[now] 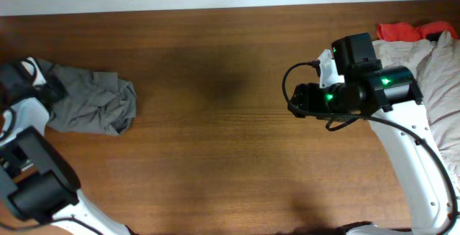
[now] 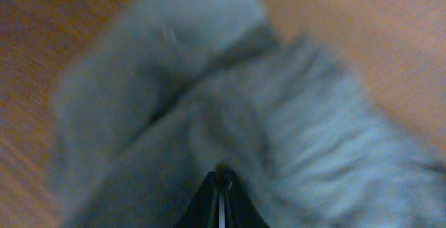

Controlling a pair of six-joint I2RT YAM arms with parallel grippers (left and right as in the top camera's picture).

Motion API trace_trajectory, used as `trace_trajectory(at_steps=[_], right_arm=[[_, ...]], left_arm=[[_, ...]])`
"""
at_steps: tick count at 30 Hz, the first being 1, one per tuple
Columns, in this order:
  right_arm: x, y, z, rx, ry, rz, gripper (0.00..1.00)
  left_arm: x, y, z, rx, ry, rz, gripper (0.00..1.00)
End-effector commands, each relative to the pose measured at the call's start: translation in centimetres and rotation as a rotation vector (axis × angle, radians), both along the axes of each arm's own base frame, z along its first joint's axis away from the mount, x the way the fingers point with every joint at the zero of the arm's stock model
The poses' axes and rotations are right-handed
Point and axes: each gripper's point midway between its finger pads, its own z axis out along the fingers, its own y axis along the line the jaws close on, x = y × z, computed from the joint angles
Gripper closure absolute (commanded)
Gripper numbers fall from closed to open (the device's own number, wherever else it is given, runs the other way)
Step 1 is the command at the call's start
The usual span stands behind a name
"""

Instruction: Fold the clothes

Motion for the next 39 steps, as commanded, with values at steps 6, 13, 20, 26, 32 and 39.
trace_trajectory(at_steps=[6, 13, 20, 26, 32, 39], right_arm=[[-0.5, -0.2, 0.3, -0.004, -0.002, 0.005, 0.28], [-0.4, -0.2, 0.3, -0.004, -0.002, 0.005, 0.28], [-0.4, -0.2, 0.4, -0.004, -0.005, 0.005, 0.28], [0.8, 0.5, 3.0, 0.025, -0.172, 0.080, 0.36], [0.4, 0.2, 10.0, 0.046, -0.482, 0.076, 0.21], [-3.3, -2.4, 14.4, -0.036, -0.657, 0.008, 0.10]], left_arm=[[-7.1, 2.6, -5.7, 0.016, 0.286, 0.320, 0.99], [-11.6, 2.0, -7.1, -0.098, 0.396, 0.497, 0.99], [-5.0, -0.1, -2.1, -0.185, 0.187, 0.148, 0.87], [-2.1, -3.1, 9.2, -0.273, -0.029, -0.018, 0.65], [-4.0, -9.8, 21.1, -0.173, -0.144, -0.334, 0.63], [-9.8, -19.9, 32.0, 0.087, -0.282, -0.641, 0.68]])
